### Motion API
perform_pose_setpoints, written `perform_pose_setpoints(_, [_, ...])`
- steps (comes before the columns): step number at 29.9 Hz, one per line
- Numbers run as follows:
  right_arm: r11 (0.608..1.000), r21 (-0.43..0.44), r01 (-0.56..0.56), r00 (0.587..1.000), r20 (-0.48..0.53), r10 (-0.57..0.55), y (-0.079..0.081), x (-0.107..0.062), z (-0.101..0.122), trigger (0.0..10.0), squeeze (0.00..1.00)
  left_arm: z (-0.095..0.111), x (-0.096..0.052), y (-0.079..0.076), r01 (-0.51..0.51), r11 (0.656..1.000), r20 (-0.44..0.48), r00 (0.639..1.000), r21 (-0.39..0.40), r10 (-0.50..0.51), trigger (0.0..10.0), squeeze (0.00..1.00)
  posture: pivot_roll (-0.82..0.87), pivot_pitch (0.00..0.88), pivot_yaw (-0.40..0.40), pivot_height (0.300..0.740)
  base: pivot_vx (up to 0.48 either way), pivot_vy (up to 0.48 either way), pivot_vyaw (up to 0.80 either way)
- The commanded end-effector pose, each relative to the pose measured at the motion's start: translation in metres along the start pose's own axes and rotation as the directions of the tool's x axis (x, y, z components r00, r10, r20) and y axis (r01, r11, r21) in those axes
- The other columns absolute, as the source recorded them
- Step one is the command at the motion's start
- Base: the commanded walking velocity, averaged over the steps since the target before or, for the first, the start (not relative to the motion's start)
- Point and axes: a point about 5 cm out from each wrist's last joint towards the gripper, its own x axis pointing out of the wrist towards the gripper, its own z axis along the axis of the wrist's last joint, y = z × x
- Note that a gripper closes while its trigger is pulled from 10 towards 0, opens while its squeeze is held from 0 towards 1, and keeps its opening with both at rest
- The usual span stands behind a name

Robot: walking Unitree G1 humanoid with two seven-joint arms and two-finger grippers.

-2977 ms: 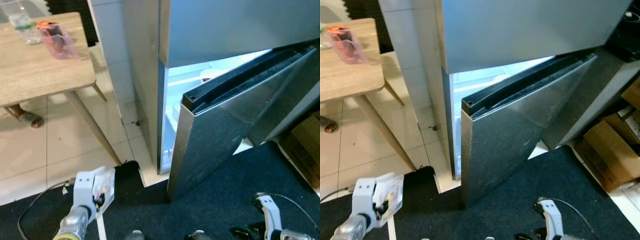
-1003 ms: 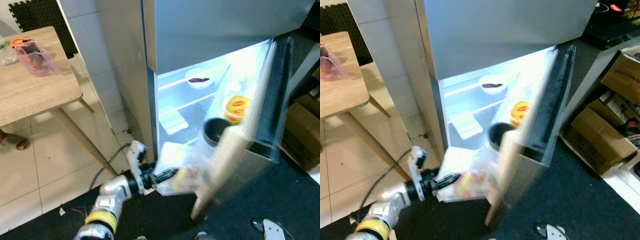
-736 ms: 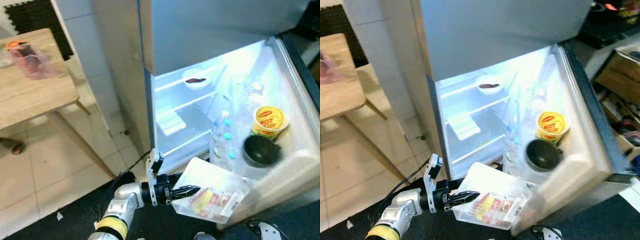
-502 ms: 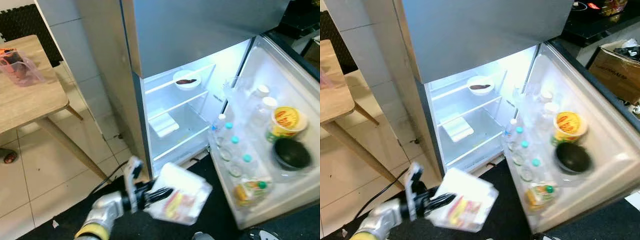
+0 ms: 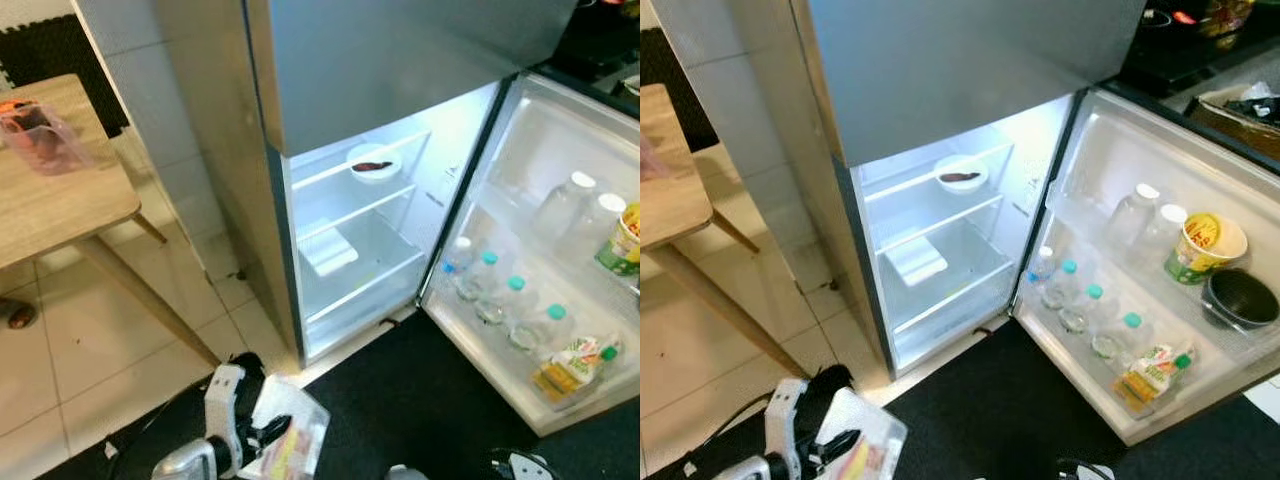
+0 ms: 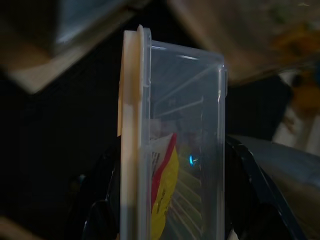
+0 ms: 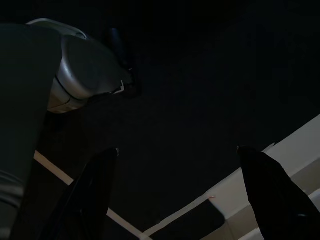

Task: Restocking fridge

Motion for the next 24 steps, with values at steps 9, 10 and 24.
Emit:
perform_pose_setpoints(9, [0.994, -0.054, -0.092, 0.994, 0.046, 0.095, 0.013, 0.001, 0.004, 10.0, 0.00, -0.056, -0.038, 0.029, -0.346, 0.937, -0.238, 0.907, 0.045, 0.347, 10.0, 0.00, -0.01, 0.078, 0.020, 0.740, 0.000, 0.000, 0.17])
perform_pose_setpoints(10, [0.992, -0.059, -0.108, 0.992, 0.052, 0.111, 0.015, 0.001, 0.005, 10.0, 0.00, -0.065, -0.043, 0.030, -0.373, 0.926, -0.270, 0.888, 0.050, 0.372, 10.0, 0.00, -0.01, 0.072, 0.021, 0.740, 0.000, 0.000, 0.77])
perform_pose_setpoints(24, [0.992, -0.083, -0.097, 0.992, 0.078, 0.104, 0.020, 0.002, 0.014, 10.0, 0.00, -0.064, -0.042, 0.033, -0.452, 0.879, -0.288, 0.830, 0.154, 0.477, 10.0, 0.00, -0.01, 0.046, 0.020, 0.740, 0.000, 0.000, 0.33])
